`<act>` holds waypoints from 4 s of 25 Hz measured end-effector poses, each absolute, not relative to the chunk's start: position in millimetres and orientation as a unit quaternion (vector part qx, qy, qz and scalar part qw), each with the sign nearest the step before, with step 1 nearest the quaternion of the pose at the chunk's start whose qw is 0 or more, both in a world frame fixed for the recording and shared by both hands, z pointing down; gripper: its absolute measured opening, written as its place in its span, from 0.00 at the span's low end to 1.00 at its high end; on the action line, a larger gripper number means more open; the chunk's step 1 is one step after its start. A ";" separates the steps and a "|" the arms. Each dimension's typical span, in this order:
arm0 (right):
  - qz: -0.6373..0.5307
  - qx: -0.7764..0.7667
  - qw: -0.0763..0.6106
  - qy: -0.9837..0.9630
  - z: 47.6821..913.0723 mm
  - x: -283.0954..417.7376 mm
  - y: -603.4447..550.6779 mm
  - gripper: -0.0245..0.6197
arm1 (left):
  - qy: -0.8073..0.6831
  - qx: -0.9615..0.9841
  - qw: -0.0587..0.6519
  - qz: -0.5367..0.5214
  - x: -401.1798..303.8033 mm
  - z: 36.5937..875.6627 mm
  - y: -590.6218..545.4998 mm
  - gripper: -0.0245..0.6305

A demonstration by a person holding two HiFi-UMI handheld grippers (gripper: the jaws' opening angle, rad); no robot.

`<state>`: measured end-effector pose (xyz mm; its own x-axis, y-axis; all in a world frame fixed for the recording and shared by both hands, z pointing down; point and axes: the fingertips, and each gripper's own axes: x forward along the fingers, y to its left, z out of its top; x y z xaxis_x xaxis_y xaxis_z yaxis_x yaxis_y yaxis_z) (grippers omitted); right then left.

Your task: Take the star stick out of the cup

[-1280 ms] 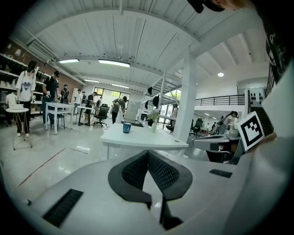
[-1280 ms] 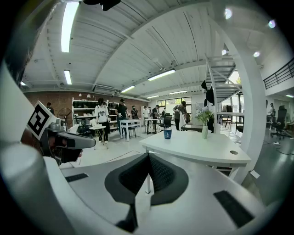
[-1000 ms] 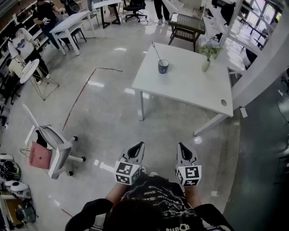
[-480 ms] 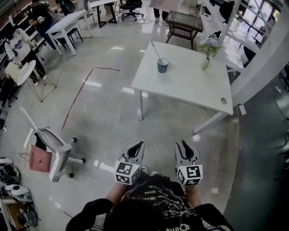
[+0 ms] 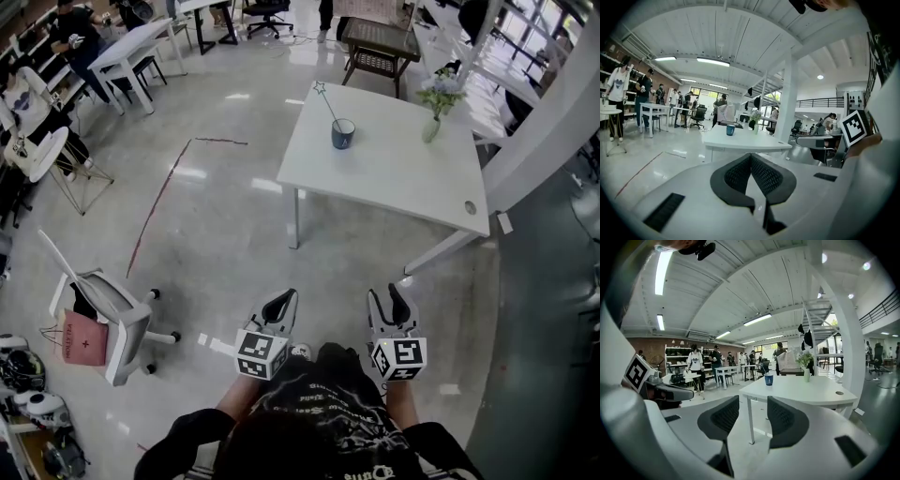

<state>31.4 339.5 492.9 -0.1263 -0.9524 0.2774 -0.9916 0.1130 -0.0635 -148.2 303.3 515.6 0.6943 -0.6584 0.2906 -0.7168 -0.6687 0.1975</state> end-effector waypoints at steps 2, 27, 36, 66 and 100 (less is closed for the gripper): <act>0.115 0.656 0.085 -0.741 491.9 30.2 333.3 0.32 | -0.379 0.908 0.151 0.100 -150.7 517.3 298.5 0.07; 0.105 0.604 0.092 -0.784 495.1 109.6 136.2 0.41 | -0.429 0.883 0.154 0.111 -78.4 515.8 138.7 0.07; 0.106 0.574 0.088 -0.807 491.6 161.1 50.1 0.42 | -0.458 0.868 0.157 0.108 -18.7 510.6 66.8 0.07; 0.120 0.540 0.086 -0.829 490.3 202.1 -126.6 0.48 | -0.494 0.847 0.175 0.087 27.9 529.2 -103.7 0.07; 0.124 0.516 0.180 -0.828 507.5 99.5 -366.8 0.48 | -0.478 0.852 0.196 0.081 -78.2 542.4 -304.9 0.07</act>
<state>99.5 -366.8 507.5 -0.4020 -0.8106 0.4259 -0.8996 0.4363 -0.0187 -78.2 -304.9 542.4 0.5303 -0.7826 0.3261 -0.8464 -0.4667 0.2565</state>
